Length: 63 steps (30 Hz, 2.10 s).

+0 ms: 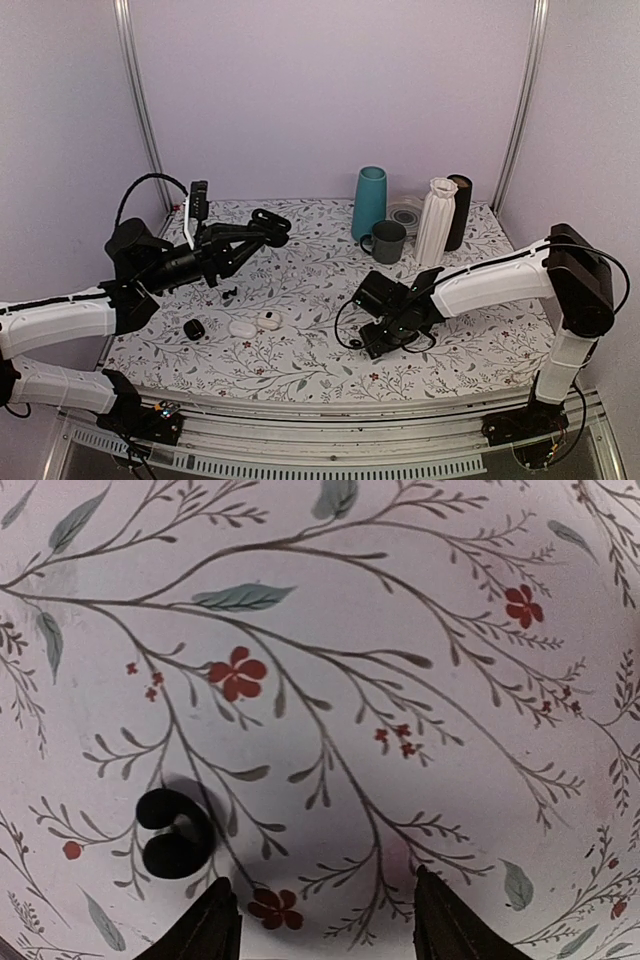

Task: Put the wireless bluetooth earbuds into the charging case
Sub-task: Adjust the left earbud at the center of the board, then pick up the left earbud from the center of the board.

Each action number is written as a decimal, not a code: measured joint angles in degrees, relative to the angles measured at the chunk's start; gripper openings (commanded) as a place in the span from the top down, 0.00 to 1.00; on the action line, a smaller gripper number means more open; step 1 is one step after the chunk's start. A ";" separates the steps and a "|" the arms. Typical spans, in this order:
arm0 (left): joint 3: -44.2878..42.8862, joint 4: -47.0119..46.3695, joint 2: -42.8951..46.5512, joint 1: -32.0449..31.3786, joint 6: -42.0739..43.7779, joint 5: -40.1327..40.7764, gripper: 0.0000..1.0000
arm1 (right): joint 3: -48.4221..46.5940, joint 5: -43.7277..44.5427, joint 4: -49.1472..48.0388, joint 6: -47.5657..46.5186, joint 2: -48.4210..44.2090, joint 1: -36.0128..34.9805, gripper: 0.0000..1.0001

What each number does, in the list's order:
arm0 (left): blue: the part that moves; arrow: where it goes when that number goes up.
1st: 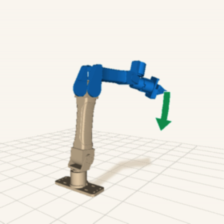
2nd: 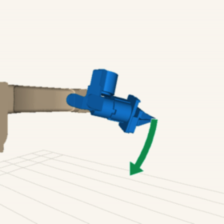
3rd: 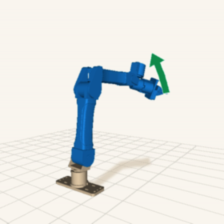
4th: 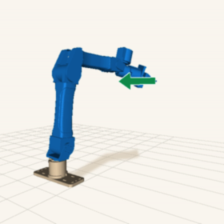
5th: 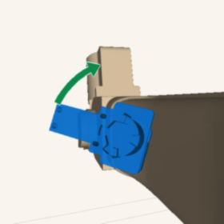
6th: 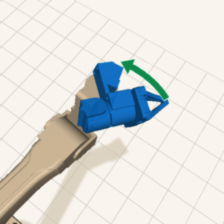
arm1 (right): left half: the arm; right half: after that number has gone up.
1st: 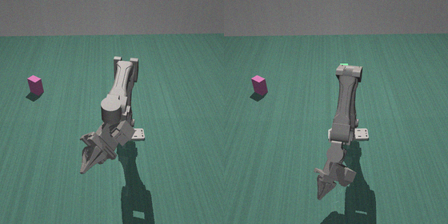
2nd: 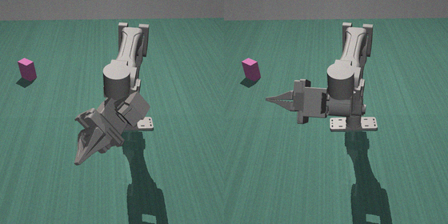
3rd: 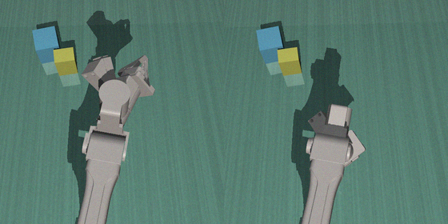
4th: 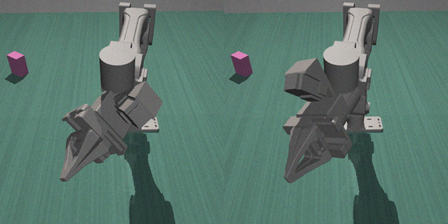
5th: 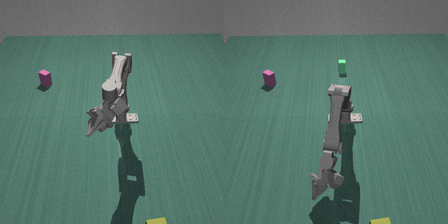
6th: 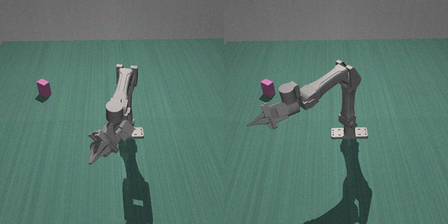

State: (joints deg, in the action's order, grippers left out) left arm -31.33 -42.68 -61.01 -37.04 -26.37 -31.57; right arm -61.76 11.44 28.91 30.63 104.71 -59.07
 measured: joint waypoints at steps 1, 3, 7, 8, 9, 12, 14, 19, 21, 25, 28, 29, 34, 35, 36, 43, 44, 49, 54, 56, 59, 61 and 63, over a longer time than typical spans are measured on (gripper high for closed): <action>0.00 -0.09 -0.11 0.00 -0.02 -0.09 1.00 | 0.55 0.13 0.28 0.11 -0.57 0.50 0.41; 0.00 -0.13 -0.31 0.00 -0.09 -0.24 1.00 | 1.07 0.33 0.72 0.28 -1.51 1.46 0.41; 0.00 -0.33 -0.81 0.00 -0.26 -0.59 1.00 | 1.09 -0.28 0.26 0.28 -2.67 1.86 0.44; 0.00 -0.28 -0.87 0.00 -0.28 -0.70 1.00 | 1.20 -1.03 -0.28 0.22 -3.19 1.86 0.44; 0.00 -0.31 -0.87 0.02 -0.28 -0.76 1.00 | 1.55 -1.79 -1.25 0.20 -4.04 1.86 0.45; 0.00 -0.33 -0.87 0.04 -0.31 -0.81 1.00 | 2.43 -3.93 -3.76 -0.50 -6.80 1.75 0.49; 0.00 -0.35 -0.87 0.04 -0.33 -0.83 1.00 | 2.40 -4.76 -5.35 -0.94 -7.41 1.75 0.52; 0.00 -0.33 -0.87 0.04 -0.48 -0.96 1.00 | 1.92 -6.05 -6.51 -1.05 -5.90 2.29 0.55; 0.00 -0.31 -0.87 0.04 -0.50 -0.96 1.00 | 1.84 -6.12 -6.58 -0.87 -4.83 2.71 0.56; 0.00 -0.26 -0.85 0.04 -0.50 -0.94 1.00 | 1.81 -6.05 -6.60 -0.63 -3.78 3.61 0.58; 0.00 -0.26 -0.85 0.07 -0.50 -0.94 1.00 | 1.81 -6.10 -6.88 -0.70 -3.13 3.80 0.58; 0.00 -0.26 -0.85 0.09 -0.50 -0.94 1.00 | 1.81 -6.23 -7.04 -0.74 -2.91 3.93 0.58; 0.00 -0.28 -0.85 0.09 -0.50 -0.94 1.00 | 1.46 -7.48 -7.54 -1.51 -2.25 3.98 0.58; 0.00 -0.28 -0.85 0.09 -0.50 -0.94 1.00 | 1.31 -7.72 -7.74 -1.70 -2.12 3.96 0.58; 0.00 -0.28 -0.85 0.09 -0.50 -0.94 1.00 | 1.27 -7.91 -7.87 -1.81 -2.10 3.96 0.58; 0.00 -0.26 -0.83 0.09 -0.50 -0.94 1.00 | 1.09 -9.25 -8.39 -2.43 -0.98 3.96 0.58; 0.00 -0.28 -0.83 0.09 -0.50 -0.92 1.00 | 1.07 -9.22 -8.39 -2.43 -0.76 3.96 0.58; 0.00 -0.28 -0.83 0.09 -0.50 -0.92 1.00 | 0.74 -9.22 -8.44 -2.40 -0.35 3.96 0.58; 0.00 -0.28 -0.83 0.09 -0.50 -0.94 1.00 | 0.11 -9.22 -8.41 -2.43 0.28 3.39 0.59; 0.00 -0.28 -0.83 0.11 -0.50 -0.92 1.00 | -0.31 -9.29 -8.50 -2.40 0.76 2.99 0.59; 0.00 -0.28 -0.83 0.09 -0.50 -0.92 1.00 | -0.59 -9.75 -8.55 -2.36 1.03 2.43 0.60; 0.00 -0.28 -0.83 0.11 -0.50 -0.94 1.00 | -0.59 -10.14 -8.61 -2.23 1.18 2.27 0.62; 0.00 -0.28 -0.83 0.09 -0.50 -0.92 1.00 | -0.59 -10.34 -8.61 -2.05 1.20 2.12 0.64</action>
State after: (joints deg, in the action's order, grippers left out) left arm -31.33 -42.96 -61.84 -36.95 -26.87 -32.49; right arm -62.35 1.10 20.29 28.58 105.91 -56.95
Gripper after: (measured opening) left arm 0.225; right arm 0.389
